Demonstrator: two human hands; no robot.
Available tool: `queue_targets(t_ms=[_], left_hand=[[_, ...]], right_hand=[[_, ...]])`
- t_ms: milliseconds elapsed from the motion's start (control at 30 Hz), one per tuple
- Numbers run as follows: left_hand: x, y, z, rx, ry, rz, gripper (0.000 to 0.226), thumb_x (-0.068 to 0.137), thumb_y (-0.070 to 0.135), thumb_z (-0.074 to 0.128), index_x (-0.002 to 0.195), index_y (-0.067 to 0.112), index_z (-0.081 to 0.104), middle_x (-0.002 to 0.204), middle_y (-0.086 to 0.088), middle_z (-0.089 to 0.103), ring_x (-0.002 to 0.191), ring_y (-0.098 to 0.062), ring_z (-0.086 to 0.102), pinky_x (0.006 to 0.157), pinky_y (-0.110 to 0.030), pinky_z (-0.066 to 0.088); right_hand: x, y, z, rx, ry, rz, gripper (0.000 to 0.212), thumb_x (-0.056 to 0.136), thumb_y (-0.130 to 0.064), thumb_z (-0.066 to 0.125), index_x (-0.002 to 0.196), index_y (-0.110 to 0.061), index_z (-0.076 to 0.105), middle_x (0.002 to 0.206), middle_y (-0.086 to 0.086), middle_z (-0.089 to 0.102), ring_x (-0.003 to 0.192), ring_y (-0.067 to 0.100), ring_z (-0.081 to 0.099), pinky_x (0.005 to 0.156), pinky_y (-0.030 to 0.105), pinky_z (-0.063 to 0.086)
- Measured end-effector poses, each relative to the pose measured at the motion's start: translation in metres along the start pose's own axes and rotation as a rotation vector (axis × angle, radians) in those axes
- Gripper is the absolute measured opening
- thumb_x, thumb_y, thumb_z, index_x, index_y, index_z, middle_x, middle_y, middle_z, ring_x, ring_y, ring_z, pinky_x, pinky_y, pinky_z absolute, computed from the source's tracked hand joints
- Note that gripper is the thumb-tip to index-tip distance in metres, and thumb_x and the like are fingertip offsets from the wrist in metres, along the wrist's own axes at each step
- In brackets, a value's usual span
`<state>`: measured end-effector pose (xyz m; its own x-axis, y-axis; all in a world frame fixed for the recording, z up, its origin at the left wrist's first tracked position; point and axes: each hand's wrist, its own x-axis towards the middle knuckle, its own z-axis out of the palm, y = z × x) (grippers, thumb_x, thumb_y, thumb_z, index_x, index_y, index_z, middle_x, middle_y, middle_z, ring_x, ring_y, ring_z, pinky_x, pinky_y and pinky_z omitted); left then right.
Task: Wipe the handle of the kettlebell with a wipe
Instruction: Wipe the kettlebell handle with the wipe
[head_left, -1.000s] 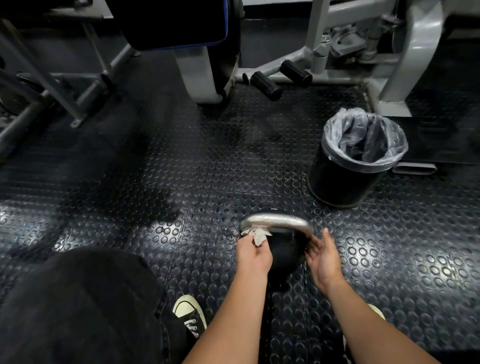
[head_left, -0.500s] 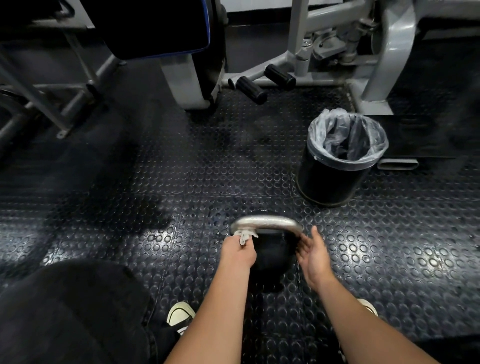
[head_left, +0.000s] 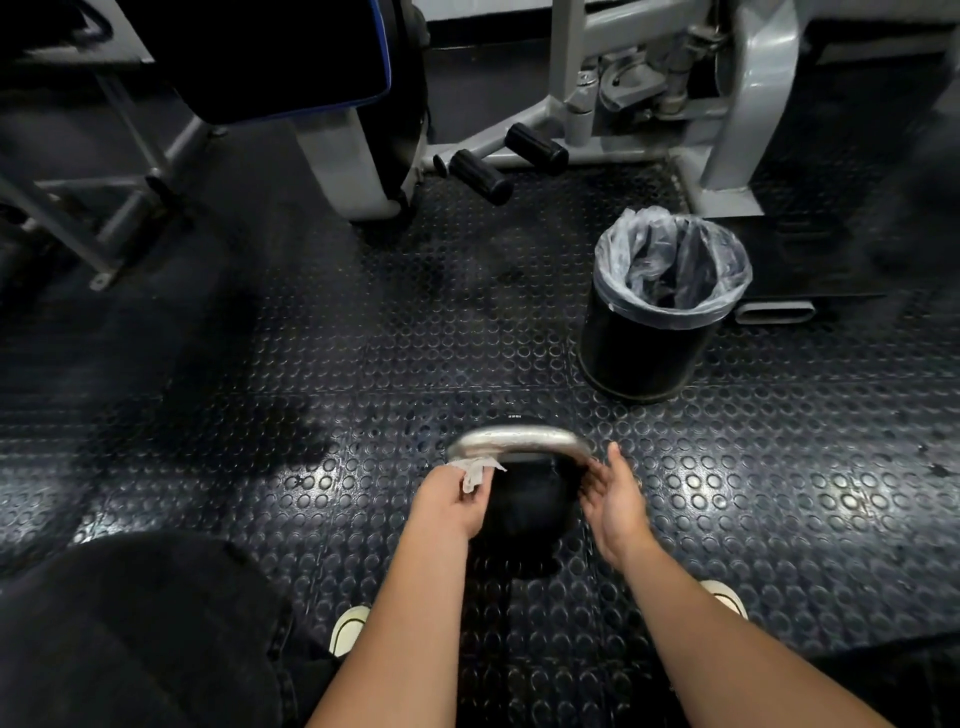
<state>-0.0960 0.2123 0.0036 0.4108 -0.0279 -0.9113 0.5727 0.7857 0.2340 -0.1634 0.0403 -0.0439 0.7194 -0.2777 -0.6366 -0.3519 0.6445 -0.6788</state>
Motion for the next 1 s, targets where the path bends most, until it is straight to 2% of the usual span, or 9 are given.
queue_targets(t_ms=[100, 200, 300, 500, 600, 667, 767, 900, 1000], left_hand=[[-0.013, 0.008, -0.002, 0.307, 0.121, 0.222, 0.028, 0.098, -0.011, 0.054, 0.122, 0.000, 0.063, 0.108, -0.020, 0.068, 0.086, -0.028, 0.069, 0.059, -0.030, 0.063], [-0.026, 0.020, -0.004, 0.823, 0.317, 0.604, 0.014, 0.096, 0.007, 0.067, 0.104, 0.018, 0.070, 0.105, -0.005, 0.074, 0.089, -0.023, 0.073, 0.072, -0.030, 0.056], [-0.041, 0.041, 0.014, 1.227, 0.180, 0.932, 0.013, 0.098, 0.021, 0.067, 0.105, 0.028, 0.075, 0.096, 0.011, 0.074, 0.090, -0.014, 0.071, 0.084, -0.035, 0.059], [-0.021, 0.060, 0.055, 1.759, 0.016, 0.999, 0.020, 0.101, 0.016, 0.056, 0.096, 0.023, 0.074, 0.098, -0.003, 0.072, 0.074, -0.016, 0.063, 0.067, -0.032, 0.057], [-0.004, 0.071, 0.059, 2.157, -0.074, 0.899, 0.032, 0.099, 0.004, 0.051, 0.099, 0.024, 0.076, 0.108, -0.006, 0.072, 0.070, -0.015, 0.061, 0.057, -0.027, 0.049], [0.003, 0.077, 0.059, 2.330, -0.137, 0.823, 0.044, 0.095, -0.004, 0.048, 0.104, 0.027, 0.078, 0.119, -0.003, 0.072, 0.080, -0.015, 0.063, 0.062, -0.026, 0.047], [0.003, 0.077, 0.063, 2.425, -0.233, 0.749, 0.051, 0.093, -0.007, 0.045, 0.113, 0.027, 0.077, 0.124, 0.002, 0.070, 0.098, -0.015, 0.064, 0.077, -0.027, 0.050], [0.002, 0.069, 0.069, 2.429, -0.330, 0.764, 0.054, 0.092, -0.006, 0.042, 0.116, 0.028, 0.076, 0.122, 0.002, 0.071, 0.100, -0.017, 0.063, 0.087, -0.035, 0.055], [0.002, 0.072, 0.064, 2.400, -0.312, 0.776, 0.050, 0.098, -0.003, 0.040, 0.118, 0.026, 0.075, 0.123, 0.003, 0.067, 0.091, -0.015, 0.063, 0.072, -0.030, 0.054]], right_hand=[[0.000, 0.001, -0.001, -0.005, 0.004, 0.008, 0.069, 0.101, -0.055, 0.038, 0.145, -0.002, 0.041, 0.134, 0.002, 0.055, 0.136, 0.023, 0.046, 0.116, 0.037, 0.032], [-0.001, 0.000, 0.000, -0.006, -0.008, 0.017, 0.066, 0.101, -0.054, 0.038, 0.142, -0.003, 0.044, 0.123, 0.001, 0.062, 0.127, 0.020, 0.051, 0.114, 0.037, 0.033], [0.001, 0.000, 0.000, 0.018, -0.012, 0.021, 0.063, 0.101, -0.053, 0.039, 0.139, -0.003, 0.048, 0.118, 0.005, 0.065, 0.121, 0.019, 0.054, 0.114, 0.036, 0.033], [0.003, 0.001, -0.003, 0.040, -0.016, 0.025, 0.064, 0.101, -0.053, 0.040, 0.140, -0.004, 0.049, 0.134, 0.013, 0.060, 0.133, 0.023, 0.048, 0.119, 0.040, 0.028], [0.002, 0.001, -0.003, 0.026, -0.017, 0.018, 0.062, 0.101, -0.053, 0.040, 0.137, -0.004, 0.051, 0.119, 0.006, 0.066, 0.124, 0.021, 0.054, 0.117, 0.039, 0.032], [0.003, 0.002, -0.005, 0.029, -0.014, 0.015, 0.061, 0.101, -0.052, 0.040, 0.136, -0.003, 0.052, 0.112, 0.004, 0.067, 0.119, 0.019, 0.055, 0.116, 0.038, 0.033], [0.004, 0.002, -0.004, 0.022, -0.021, 0.018, 0.060, 0.102, -0.050, 0.038, 0.137, -0.002, 0.051, 0.107, 0.002, 0.066, 0.117, 0.018, 0.054, 0.114, 0.036, 0.033], [0.005, 0.002, -0.004, 0.036, -0.017, 0.020, 0.060, 0.103, -0.049, 0.039, 0.137, -0.002, 0.050, 0.113, 0.003, 0.065, 0.116, 0.018, 0.054, 0.112, 0.035, 0.033], [0.009, 0.004, -0.006, 0.032, -0.016, 0.017, 0.062, 0.102, -0.051, 0.039, 0.139, -0.001, 0.048, 0.114, 0.003, 0.064, 0.124, 0.020, 0.051, 0.115, 0.036, 0.031]])
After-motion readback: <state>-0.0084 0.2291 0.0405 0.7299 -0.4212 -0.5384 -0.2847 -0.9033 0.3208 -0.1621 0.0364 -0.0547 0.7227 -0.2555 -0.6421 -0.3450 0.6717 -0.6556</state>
